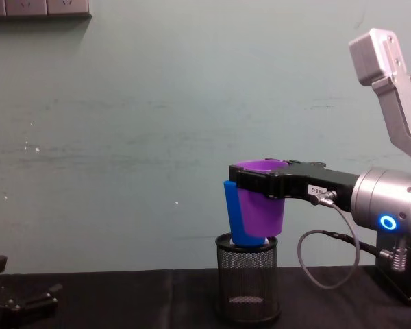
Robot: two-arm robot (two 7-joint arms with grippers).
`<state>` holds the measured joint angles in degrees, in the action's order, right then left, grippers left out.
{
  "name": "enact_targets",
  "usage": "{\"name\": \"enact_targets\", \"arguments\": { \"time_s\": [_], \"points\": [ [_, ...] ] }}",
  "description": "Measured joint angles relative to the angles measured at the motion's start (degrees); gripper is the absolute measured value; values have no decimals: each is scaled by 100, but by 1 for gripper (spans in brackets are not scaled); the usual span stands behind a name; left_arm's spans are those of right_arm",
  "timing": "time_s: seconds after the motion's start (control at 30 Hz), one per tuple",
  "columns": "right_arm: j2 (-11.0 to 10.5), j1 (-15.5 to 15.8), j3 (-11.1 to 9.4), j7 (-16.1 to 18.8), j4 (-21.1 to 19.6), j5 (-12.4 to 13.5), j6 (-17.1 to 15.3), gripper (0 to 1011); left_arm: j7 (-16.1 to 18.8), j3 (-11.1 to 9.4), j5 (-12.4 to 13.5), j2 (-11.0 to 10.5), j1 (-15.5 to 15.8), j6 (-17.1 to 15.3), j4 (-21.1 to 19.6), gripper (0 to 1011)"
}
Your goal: Pick up one cup with a gripper and tap it against the other cup.
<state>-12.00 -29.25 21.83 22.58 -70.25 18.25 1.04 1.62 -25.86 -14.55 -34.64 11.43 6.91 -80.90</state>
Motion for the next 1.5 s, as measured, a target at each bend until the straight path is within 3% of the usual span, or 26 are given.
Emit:
{"name": "enact_targets", "arguments": {
  "time_s": [1.5],
  "points": [
    [-5,11,5,-30,-20,0,-6,746,0,0,0,0,0,0,0,1000]
  ]
}}
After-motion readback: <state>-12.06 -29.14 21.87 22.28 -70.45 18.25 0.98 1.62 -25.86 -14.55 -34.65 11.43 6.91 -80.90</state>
